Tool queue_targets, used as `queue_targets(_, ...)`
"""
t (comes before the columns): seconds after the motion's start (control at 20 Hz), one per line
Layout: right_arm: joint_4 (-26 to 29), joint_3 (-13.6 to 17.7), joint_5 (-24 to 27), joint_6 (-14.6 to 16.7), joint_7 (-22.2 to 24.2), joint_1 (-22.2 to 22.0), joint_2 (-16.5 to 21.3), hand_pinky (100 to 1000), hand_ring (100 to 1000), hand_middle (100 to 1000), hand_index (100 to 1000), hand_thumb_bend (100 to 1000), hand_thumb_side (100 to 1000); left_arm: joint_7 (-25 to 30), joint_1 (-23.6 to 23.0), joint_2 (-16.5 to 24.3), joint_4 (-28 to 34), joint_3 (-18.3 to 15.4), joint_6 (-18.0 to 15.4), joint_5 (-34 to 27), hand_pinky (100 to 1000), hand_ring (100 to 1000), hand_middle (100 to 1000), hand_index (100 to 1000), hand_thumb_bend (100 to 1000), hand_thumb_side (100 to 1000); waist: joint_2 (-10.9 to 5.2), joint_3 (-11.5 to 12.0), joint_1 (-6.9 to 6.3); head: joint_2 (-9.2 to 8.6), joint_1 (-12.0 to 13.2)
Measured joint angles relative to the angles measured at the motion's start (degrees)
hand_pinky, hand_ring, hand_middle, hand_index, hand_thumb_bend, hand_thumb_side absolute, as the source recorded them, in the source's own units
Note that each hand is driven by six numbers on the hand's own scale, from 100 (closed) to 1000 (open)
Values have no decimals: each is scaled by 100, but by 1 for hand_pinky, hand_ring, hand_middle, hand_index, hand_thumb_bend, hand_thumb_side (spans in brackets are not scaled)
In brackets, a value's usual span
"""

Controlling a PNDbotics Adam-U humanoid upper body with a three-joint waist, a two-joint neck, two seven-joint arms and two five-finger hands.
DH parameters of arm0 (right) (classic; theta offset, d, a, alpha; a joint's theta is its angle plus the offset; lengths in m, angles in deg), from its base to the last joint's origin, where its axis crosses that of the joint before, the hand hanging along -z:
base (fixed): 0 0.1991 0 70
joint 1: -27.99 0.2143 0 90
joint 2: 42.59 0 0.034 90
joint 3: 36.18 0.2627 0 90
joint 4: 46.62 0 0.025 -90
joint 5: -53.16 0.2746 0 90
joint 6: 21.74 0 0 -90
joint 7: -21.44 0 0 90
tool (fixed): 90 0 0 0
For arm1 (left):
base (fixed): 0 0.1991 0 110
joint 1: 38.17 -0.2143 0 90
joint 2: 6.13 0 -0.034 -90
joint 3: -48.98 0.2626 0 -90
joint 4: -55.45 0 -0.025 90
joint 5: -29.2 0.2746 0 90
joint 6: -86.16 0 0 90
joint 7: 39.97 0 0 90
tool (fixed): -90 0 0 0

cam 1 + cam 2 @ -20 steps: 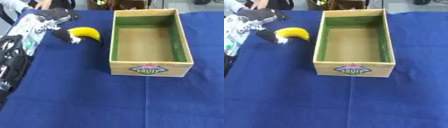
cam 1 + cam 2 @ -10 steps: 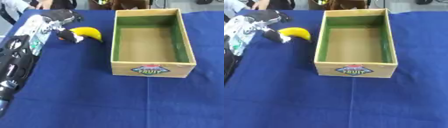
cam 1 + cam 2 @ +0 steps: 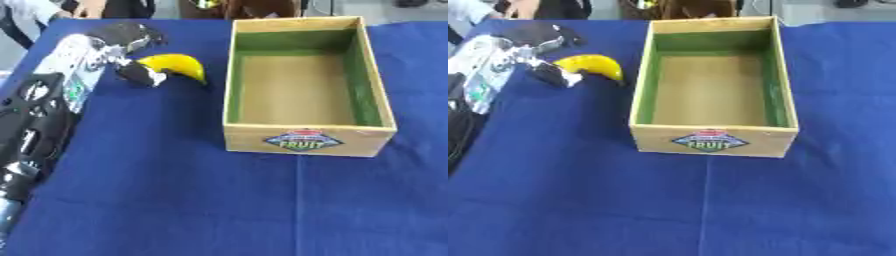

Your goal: Pick up objects on the table and place them in the box.

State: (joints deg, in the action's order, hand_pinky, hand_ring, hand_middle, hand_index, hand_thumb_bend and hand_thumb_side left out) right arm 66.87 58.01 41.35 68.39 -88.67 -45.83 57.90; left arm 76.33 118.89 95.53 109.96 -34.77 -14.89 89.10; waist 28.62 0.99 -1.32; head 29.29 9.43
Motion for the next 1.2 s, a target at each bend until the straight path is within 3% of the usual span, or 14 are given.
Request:
queue_targets(0.45, 0, 0, -5, -8, -10, 0, -53, 826, 749, 766, 954, 100, 1000, 163, 54, -1, -146, -55, -12, 68, 676, 799, 829, 920, 100, 443, 82, -56, -39, -54, 59)
queue_targets(0.95, 0, 0, -19, -8, -12, -1, -62, 826, 749, 765, 952, 100, 1000, 363, 103, -40, -235, -69, 8, 151, 691, 821, 847, 965, 126, 430, 138, -93, -68, -76, 112)
queue_targets(1.2, 0, 2, -20, -10, -17, -6, -106, 826, 749, 764, 950, 100, 1000, 405, 122, -40, -234, -91, 23, 241, 672, 803, 782, 936, 152, 432, 149, -111, -70, -116, 155)
